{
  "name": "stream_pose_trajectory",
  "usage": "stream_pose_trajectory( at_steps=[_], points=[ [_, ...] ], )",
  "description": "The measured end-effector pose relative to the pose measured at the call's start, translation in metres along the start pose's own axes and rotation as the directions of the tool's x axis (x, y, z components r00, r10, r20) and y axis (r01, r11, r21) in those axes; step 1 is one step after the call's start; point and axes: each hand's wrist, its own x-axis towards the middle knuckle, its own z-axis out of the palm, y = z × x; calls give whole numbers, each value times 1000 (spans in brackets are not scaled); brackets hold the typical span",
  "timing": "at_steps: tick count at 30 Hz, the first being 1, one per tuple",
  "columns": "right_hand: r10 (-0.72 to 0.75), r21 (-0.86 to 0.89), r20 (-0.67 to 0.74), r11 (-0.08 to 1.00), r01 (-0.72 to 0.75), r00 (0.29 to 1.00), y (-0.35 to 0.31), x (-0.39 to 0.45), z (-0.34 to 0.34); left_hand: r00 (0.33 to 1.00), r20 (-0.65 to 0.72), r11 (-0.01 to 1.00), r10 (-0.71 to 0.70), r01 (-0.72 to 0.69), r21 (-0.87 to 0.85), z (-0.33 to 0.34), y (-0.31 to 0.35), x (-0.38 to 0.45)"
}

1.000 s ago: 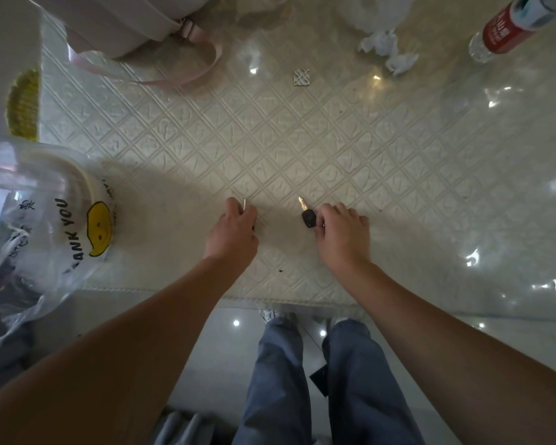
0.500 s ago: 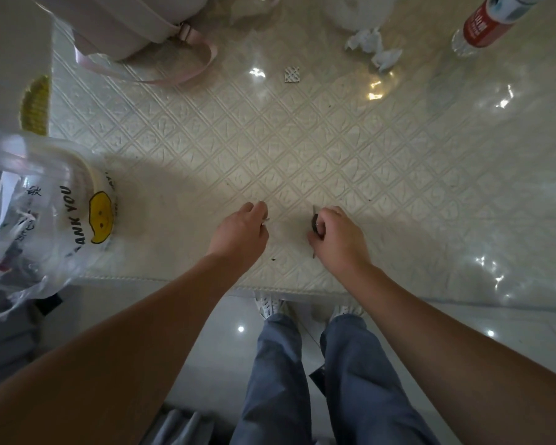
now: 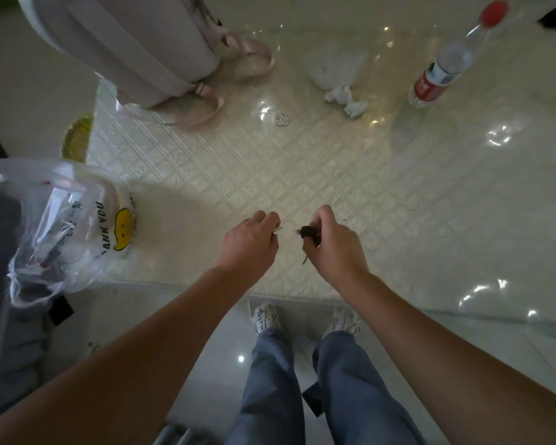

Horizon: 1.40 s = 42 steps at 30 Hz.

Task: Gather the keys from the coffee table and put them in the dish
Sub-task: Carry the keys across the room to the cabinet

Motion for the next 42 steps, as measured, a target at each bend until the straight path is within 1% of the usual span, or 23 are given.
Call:
stream_pose_trajectory(
  at_steps=[4, 6, 9, 15, 20, 27, 31, 34, 38, 42],
  points=[
    [-17, 71, 10, 997, 16, 1000, -21, -11, -48, 997, -73, 1000, 2, -2, -10, -47, 31, -7],
    [-64, 83, 0, 994, 64, 998, -34, -15, -74, 993, -115, 1000, 6, -7, -4, -73, 46, -11],
    [-138, 81, -32, 987, 140, 990, -58, -22, -117, 984, -179, 1000, 11, -11, -1, -114, 69, -21],
    [-245, 67, -95, 966, 251, 965, -115, -49, -198, 967, -253, 1000, -10, 3, -31, -182, 115, -52],
    [-322, 17, -129, 945, 327, 938, -159, -85, -242, 943, -332, 1000, 6, -13, -20, -234, 145, -82],
    [-291, 93, -280, 940, 328, 915, -201, -137, -272, 881, -472, 993, 32, -82, -86, -297, 169, -120],
    [-309, 12, -325, 944, 331, 894, -225, -155, -279, 851, -514, 983, 107, -168, -74, -318, 166, -137],
    [-346, -47, -356, 934, 353, 868, -249, -167, -278, 830, -524, 970, 191, -240, -26, -328, 154, -146],
    [-395, -161, -395, 919, 361, 829, -280, -187, -271, 820, -502, 951, 274, -310, 13, -340, 134, -157],
    [-414, -243, -434, 909, 338, 800, -295, -206, -261, 789, -458, 900, 408, -432, 58, -353, 121, -161]
  ],
)
